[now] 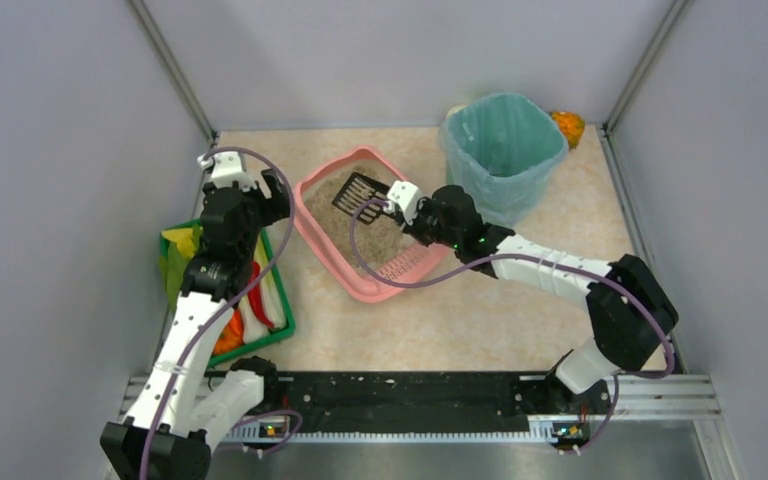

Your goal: Clean the litter box

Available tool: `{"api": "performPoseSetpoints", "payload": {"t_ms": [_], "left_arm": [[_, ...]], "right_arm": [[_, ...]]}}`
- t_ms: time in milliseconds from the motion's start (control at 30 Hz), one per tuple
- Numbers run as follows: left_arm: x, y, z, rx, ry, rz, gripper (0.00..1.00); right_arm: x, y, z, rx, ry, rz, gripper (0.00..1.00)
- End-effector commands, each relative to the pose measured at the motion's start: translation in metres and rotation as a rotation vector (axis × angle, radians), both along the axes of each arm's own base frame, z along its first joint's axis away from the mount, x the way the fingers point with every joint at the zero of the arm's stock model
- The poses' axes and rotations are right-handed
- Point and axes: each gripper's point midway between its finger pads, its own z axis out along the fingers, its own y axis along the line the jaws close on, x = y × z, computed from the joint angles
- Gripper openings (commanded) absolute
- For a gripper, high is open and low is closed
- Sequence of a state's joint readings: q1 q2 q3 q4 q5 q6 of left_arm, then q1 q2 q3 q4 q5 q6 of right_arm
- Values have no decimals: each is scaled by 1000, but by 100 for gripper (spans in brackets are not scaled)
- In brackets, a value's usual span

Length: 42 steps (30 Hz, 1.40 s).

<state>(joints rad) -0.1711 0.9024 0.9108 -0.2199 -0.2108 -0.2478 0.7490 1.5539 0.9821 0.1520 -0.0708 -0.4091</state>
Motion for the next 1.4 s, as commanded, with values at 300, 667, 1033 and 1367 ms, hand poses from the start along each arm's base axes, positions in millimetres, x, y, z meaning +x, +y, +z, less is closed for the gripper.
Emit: {"api": "performPoseSetpoints", "payload": {"t_ms": [300,667,1033,1367], "left_arm": [[-3,5,24,-9,-111,23,84],[-15,7,22,0,-119,18,84],[-17,7,20,6,-127,13,84],[-16,6,14,6,-135,11,84]], "right_arm": [[1,-17,63,79,-29,20,0],[5,-23,72,122,-11,-11,0],[-6,-18,103,218,6,62,0],[-5,-26,128,188,10,24,0]]}}
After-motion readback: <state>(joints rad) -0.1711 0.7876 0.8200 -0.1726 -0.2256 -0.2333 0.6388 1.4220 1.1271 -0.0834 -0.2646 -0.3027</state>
